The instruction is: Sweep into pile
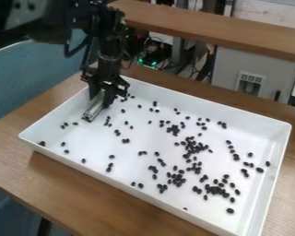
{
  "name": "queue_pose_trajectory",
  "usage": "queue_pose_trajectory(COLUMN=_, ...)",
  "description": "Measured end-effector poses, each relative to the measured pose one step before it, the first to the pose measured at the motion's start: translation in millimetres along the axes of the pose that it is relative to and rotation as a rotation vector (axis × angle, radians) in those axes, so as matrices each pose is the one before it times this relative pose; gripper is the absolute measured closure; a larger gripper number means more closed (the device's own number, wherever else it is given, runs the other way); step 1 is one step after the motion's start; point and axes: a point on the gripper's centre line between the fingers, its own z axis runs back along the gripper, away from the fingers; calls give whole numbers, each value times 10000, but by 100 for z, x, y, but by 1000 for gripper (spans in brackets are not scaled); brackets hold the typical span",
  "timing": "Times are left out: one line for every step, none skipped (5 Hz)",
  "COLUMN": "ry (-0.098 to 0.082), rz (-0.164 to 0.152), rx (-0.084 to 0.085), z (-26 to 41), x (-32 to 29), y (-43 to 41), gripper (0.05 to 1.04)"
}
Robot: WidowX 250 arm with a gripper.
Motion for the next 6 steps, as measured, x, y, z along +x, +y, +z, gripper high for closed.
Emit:
queue_pose_trajectory(ry=-20, rz=-127, rx=-258, z=4, x=238, y=-531, gripper=692)
queue_pose_trajectory(ry=-186, rz=-744, rx=-365, z=171, x=-454, y=-2296, gripper=692)
queue_pose_trajectory(ry=113, rz=-974, rx=-392, z=698, x=-564, y=-5054, gripper=692)
queue_pose_trajectory(ry=35, rz=-815, rx=-491, z=329, x=47, y=-4797, gripper=692)
queue_pose_trajectory(ry=-31, rz=-637, rx=-506, z=163, x=131, y=-3786, gripper=692)
queue_pose_trajectory(ry=77, rz=-1022, rx=-393, z=61, x=100, y=-5326, gripper=692)
